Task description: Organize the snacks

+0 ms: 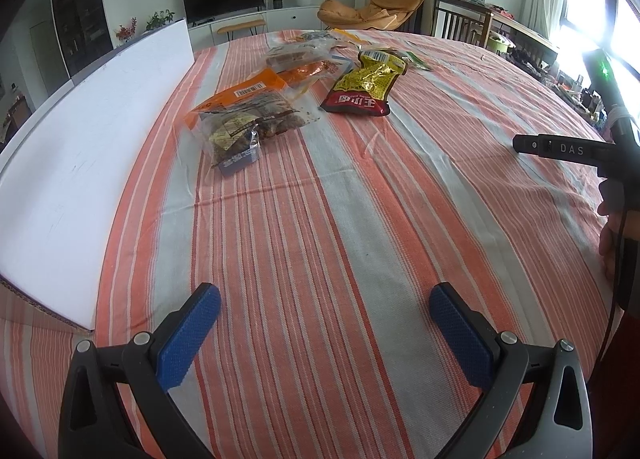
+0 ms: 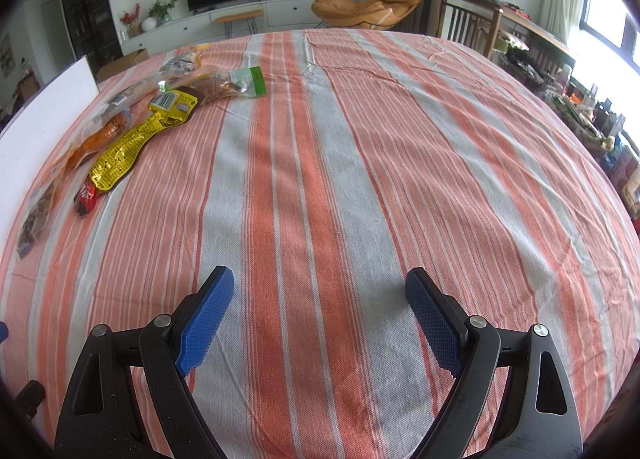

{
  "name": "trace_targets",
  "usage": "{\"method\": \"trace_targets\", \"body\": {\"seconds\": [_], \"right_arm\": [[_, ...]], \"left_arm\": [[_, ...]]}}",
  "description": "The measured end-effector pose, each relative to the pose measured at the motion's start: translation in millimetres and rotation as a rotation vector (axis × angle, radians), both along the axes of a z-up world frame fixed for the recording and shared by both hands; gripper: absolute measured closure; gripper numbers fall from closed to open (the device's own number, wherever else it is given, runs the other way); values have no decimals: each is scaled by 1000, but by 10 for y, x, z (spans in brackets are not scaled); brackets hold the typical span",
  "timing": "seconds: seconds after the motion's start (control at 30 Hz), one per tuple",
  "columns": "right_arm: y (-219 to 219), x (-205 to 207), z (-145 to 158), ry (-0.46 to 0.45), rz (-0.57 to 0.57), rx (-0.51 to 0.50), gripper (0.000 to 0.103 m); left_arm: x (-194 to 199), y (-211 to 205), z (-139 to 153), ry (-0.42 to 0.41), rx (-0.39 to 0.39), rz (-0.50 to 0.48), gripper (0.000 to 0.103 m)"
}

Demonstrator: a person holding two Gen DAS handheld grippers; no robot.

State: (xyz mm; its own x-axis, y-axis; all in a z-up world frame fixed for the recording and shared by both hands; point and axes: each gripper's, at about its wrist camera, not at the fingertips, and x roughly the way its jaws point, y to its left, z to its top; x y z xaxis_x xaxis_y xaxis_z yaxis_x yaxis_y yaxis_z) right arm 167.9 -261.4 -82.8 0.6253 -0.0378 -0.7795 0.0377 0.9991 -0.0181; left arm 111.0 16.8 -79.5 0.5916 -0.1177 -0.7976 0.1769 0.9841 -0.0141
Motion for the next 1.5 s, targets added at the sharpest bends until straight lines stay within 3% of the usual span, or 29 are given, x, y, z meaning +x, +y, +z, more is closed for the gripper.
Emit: {"method": "trace_targets", "body": {"seconds": [0.87, 1.0, 1.13, 1.17, 1.37, 1.5], "right_arm": [[1, -5, 2, 0, 1, 4, 12], [1, -5, 3, 0, 1, 4, 12], [2, -4, 3, 0, 1, 4, 12], [1, -3, 2, 0, 1, 4, 12], [2, -3, 3, 0, 1, 4, 12], [3, -3, 3, 0, 1, 4, 12]], "left_arm": [[-5, 2, -1, -1, -2, 3, 0], [57, 28, 29, 60, -14, -1, 0], [339, 297, 192, 148, -261, 58, 0], [445, 349, 221, 156, -276, 86, 0], [1209, 478, 247, 197, -280, 208, 0], [1606, 516, 133, 224, -205, 323, 0]]}}
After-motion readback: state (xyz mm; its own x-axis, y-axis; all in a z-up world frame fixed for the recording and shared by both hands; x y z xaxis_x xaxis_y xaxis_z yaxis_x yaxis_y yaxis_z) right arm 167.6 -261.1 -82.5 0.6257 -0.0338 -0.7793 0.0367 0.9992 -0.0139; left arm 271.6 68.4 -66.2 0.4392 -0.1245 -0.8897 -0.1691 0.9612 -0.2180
